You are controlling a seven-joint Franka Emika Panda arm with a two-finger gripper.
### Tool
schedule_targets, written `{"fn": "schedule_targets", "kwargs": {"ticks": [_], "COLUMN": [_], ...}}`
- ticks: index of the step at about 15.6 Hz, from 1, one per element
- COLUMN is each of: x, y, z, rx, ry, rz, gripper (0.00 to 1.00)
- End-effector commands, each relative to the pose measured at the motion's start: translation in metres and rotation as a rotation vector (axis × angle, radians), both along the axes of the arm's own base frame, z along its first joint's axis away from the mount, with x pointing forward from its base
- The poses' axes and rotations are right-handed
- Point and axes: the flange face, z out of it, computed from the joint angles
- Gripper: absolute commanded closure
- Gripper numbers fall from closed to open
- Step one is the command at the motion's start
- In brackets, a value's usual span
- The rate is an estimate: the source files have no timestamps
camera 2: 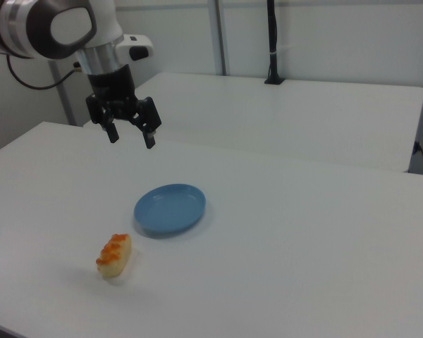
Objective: Put the bread on a plate
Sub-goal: 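Move the open gripper over the orange-glazed bread roll and lower it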
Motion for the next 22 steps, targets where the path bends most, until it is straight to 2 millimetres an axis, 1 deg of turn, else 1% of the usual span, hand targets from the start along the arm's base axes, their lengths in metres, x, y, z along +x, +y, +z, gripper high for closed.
{"fn": "schedule_targets", "kwargs": {"ticks": [1,3,4,6,10,14,16,18,22], "x": [-0.019,-0.021,-0.021,-0.023,-0.027,-0.026,-0.027,-0.030,-0.036], "y": [0.011,0.018,0.028,0.048,0.071,0.087,0.092,0.106,0.109], "z": [-0.010,-0.025,-0.032,-0.050,-0.074,-0.107,-0.123,-0.139,-0.162], "rx": [0.069,0.102,0.101,0.097,0.091,0.073,0.065,0.050,0.049], "ry": [-0.008,0.015,0.028,0.061,0.105,0.060,0.046,0.047,0.080], "rz": [0.117,0.172,0.192,0.225,0.262,0.275,0.277,0.282,0.287], "gripper": [0.00,0.00,0.00,0.00,0.00,0.00,0.02,0.02,0.02]}}
